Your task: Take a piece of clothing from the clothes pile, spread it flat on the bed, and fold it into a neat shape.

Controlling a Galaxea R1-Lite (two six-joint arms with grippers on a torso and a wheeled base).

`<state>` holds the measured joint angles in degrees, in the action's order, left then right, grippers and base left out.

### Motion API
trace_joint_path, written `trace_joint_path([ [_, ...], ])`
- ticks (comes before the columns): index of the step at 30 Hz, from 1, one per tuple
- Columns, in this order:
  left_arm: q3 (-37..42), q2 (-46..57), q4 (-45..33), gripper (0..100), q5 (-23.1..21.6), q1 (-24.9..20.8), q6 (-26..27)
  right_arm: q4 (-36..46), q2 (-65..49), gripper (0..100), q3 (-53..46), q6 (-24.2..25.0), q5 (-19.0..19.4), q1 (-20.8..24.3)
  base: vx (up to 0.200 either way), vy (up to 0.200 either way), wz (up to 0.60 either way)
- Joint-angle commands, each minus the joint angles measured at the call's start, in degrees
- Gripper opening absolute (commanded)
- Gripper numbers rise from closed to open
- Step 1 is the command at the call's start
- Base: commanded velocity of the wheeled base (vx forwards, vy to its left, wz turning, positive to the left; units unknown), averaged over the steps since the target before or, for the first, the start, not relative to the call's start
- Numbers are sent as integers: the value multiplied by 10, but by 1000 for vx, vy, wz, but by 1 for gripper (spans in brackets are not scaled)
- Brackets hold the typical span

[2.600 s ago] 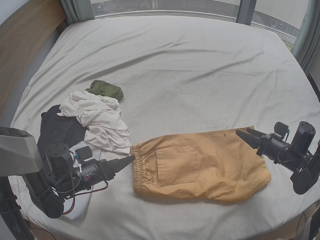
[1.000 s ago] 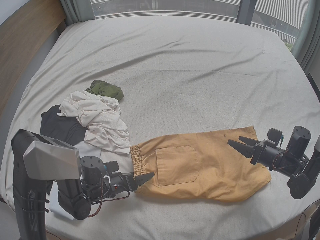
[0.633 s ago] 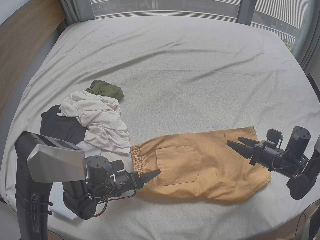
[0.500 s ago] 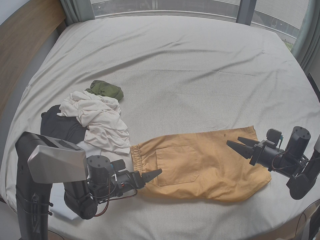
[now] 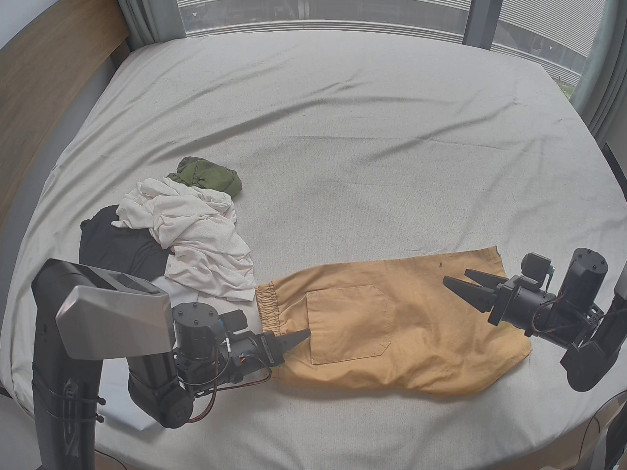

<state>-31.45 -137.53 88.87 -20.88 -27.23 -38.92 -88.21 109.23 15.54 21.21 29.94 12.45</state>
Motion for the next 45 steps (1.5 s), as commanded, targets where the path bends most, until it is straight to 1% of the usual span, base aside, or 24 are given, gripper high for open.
trace_joint_path([
  [1, 0, 6, 3, 0, 0, 3, 0, 0, 4, 100, 0, 0, 0, 0, 0, 0, 0],
  [5, 8, 34, 2, 0, 1, 9, -2, 0, 5, 100, 0, 0, 0, -1, 0, 0, 0],
  [10, 38, 68, 2, 0, 1, 10, -12, 0, 12, 100, -5, -2, 0, -1, 0, 0, 0],
  [18, 86, 95, 0, 0, 1, 14, -2, 0, 14, 100, -6, -3, 0, -1, 0, 0, 0],
  [22, 97, 106, 0, 0, -2, 35, 11, 0, 16, 100, -6, -3, 0, 0, 0, 0, 0],
  [27, 102, 114, 0, 0, -4, 65, 16, 0, 26, 100, -6, -5, 0, 3, 0, 0, 0],
  [30, 111, 125, 0, 0, -17, 76, 15, 0, 27, 100, -7, -5, 0, 4, 0, 0, 0],
  [34, 133, 144, 0, 0, -34, 80, 13, 0, 27, 100, -7, -4, -1, 4, 0, 0, 0],
  [38, 163, 155, 0, 0, -33, 81, 14, 0, 26, 100, -8, -4, 0, 2, 0, 0, 0],
  [45, 191, 175, 0, 0, -33, 103, 15, 0, 25, 100, -9, -4, 0, 3, 0, 0, 0],
])
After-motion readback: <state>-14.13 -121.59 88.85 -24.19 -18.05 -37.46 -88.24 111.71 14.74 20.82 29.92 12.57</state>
